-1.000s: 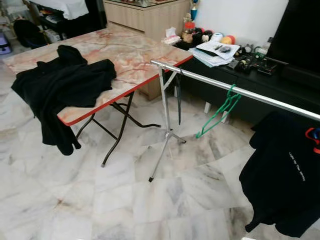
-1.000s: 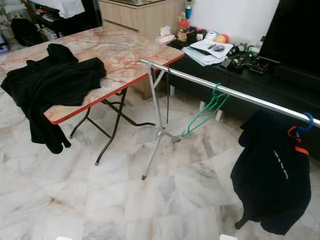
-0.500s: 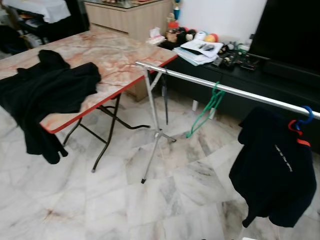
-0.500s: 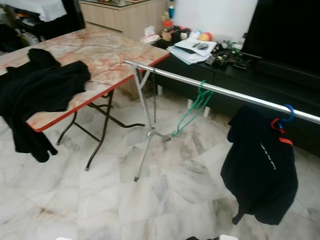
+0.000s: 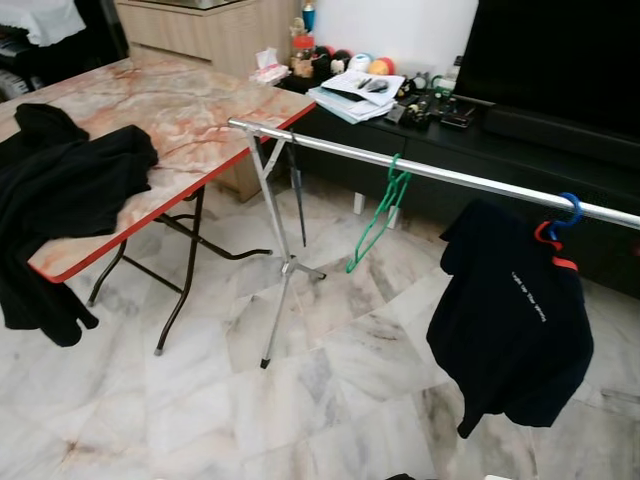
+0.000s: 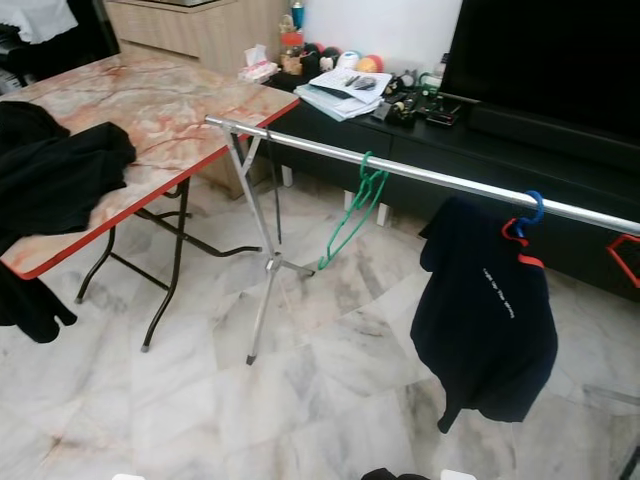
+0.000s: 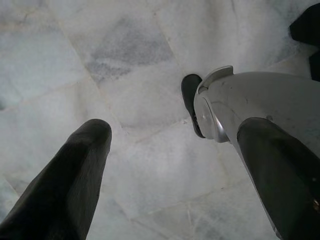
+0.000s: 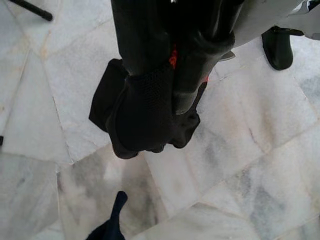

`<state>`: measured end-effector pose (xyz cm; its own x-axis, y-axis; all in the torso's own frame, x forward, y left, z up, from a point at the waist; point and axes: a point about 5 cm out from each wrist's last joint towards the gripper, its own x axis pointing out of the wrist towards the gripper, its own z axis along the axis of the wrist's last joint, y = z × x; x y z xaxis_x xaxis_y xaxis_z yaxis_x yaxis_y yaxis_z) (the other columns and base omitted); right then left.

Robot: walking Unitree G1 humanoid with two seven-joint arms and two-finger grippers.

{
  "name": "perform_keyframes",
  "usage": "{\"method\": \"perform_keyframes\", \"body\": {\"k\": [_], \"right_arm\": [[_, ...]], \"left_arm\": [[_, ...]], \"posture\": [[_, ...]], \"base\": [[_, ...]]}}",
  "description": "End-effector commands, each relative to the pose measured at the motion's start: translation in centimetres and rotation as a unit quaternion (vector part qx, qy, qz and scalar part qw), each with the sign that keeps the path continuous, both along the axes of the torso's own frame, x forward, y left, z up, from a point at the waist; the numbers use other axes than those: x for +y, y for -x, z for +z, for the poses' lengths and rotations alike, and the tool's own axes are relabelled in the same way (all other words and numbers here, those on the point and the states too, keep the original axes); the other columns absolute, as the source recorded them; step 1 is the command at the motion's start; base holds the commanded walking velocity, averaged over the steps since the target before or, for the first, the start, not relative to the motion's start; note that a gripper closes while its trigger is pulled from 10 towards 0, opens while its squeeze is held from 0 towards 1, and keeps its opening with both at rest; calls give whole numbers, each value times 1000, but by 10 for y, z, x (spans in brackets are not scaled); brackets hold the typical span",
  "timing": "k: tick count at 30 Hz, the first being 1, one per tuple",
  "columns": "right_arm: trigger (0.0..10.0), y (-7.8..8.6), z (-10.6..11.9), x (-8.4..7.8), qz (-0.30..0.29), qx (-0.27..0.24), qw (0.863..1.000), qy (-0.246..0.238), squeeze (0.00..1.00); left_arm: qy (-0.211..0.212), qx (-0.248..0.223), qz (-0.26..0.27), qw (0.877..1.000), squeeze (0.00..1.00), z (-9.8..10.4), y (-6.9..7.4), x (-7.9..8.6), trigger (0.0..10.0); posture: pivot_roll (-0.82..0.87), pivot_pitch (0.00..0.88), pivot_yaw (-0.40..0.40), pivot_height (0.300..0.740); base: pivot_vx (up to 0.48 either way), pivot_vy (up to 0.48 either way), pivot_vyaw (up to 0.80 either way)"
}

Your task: Hang hanger

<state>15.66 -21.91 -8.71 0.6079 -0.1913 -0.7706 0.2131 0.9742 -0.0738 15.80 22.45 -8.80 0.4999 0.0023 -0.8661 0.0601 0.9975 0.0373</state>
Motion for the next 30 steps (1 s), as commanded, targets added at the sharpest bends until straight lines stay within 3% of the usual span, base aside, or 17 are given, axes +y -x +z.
{"method": "perform_keyframes", "body": {"k": [1,26,30], "right_arm": [[10000,3,-1,1,-5,4,1000,-4,0],[10000,3,-2,1,-6,4,1000,-5,0],[10000,3,-2,1,-6,4,1000,-4,0]], "left_arm": [[-2,14,2,1000,0,-3,7,2,10000],[1,14,-10,1000,0,-2,6,1,10000],[-5,13,-25,1000,0,-2,5,1,10000]], "posture": [[-48,70,51,721],[-48,73,52,721],[-48,73,52,721]], "base": [[0,0,-788],[0,0,-788],[0,-386,-788]]}}
